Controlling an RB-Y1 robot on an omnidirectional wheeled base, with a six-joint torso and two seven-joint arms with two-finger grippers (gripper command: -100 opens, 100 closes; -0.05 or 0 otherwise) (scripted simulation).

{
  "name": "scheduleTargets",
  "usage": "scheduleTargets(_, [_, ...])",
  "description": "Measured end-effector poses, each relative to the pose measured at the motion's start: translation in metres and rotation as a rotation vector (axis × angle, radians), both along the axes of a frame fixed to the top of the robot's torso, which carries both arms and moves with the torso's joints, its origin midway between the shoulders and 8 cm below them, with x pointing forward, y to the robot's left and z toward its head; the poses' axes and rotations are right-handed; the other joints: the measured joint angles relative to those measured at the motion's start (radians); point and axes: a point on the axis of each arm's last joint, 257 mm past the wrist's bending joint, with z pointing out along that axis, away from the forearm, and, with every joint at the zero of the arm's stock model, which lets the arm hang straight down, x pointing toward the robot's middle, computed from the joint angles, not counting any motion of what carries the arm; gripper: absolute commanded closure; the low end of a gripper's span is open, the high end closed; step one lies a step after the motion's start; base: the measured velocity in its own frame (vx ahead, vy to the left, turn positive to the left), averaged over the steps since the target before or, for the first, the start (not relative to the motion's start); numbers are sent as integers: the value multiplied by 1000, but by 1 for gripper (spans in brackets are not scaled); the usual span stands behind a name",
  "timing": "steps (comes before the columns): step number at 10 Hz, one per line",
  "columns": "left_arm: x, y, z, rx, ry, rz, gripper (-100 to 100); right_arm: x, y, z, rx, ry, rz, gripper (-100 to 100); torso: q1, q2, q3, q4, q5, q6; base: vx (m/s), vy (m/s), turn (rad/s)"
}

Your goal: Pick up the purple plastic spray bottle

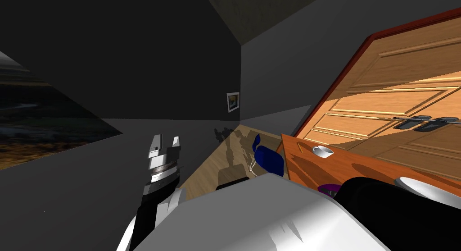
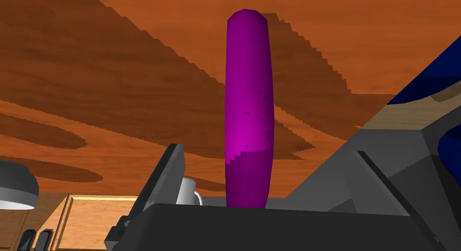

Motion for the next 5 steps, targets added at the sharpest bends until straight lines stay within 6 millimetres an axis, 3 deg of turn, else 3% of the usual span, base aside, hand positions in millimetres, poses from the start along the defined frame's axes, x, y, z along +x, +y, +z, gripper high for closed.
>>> scheduleTargets(1, [0,0,0,0,0,0,0,0,0,-1,0,1,0,100,2,0,0,0,0,0,0,-6,0])
scheduleTargets(5, [0,0,0,0,0,0,0,-1,0,0,-1,1,-1,100,4,0,0,0,1,0,0,-1,-2])
